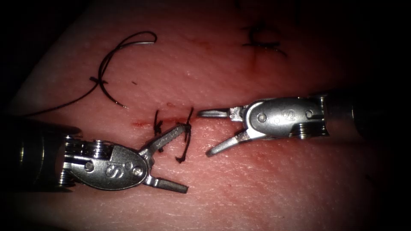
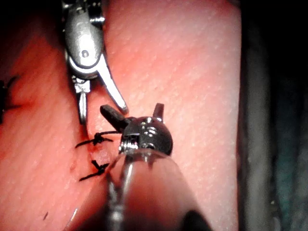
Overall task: Wound Closure
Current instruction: Pick up suture tail
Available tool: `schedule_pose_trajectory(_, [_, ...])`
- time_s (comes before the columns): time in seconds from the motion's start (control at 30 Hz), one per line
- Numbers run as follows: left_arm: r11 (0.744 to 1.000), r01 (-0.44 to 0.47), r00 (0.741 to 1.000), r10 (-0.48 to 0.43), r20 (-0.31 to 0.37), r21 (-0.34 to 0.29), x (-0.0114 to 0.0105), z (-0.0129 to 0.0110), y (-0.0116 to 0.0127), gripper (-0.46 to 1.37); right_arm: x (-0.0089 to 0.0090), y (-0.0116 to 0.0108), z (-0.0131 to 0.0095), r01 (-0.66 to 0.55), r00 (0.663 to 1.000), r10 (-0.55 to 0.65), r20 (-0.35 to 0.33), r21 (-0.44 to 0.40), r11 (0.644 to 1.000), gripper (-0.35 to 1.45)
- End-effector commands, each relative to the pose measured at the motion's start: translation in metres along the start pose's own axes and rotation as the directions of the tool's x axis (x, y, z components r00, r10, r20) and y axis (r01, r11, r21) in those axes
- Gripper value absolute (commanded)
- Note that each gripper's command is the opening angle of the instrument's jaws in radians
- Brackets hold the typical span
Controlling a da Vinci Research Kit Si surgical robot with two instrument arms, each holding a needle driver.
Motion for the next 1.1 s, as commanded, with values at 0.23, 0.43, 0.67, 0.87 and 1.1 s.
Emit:
schedule_pose_trajectory(0.23, [1.0,-0.006,0.999,0.006,-0.036,-0.01,-0.001,0.0011,-0.0002,0.49,0.0,-0.0001,0.0,0.001,1.0,-0.001,0.0,0.005,1.0,1.14])
schedule_pose_trajectory(0.43, [1.0,-0.015,0.999,0.015,-0.042,-0.007,-0.0025,0.0019,0.0001,0.55,0.0,-0.0002,0.0,0.002,1.0,-0.002,0.0,0.006,1.0,1.14])
schedule_pose_trajectory(0.67, [1.0,-0.029,0.998,0.029,-0.052,-0.01,-0.0034,0.0024,0.0006,0.43,0.0,-0.0003,0.0001,0.003,1.0,-0.003,0.0,0.006,1.0,1.14])
schedule_pose_trajectory(0.87, [0.999,-0.032,0.997,0.032,-0.071,0.002,-0.0027,0.0019,0.0006,-0.09,0.0,-0.0004,0.0002,0.004,1.0,-0.004,0.0,0.006,1.0,1.14])
schedule_pose_trajectory(1.1, [0.995,-0.095,0.991,0.096,-0.09,0.011,-0.0026,0.0018,0.0003,-0.35,-0.0001,-0.0006,0.0004,0.006,1.0,-0.006,0.001,0.005,1.0,1.14])
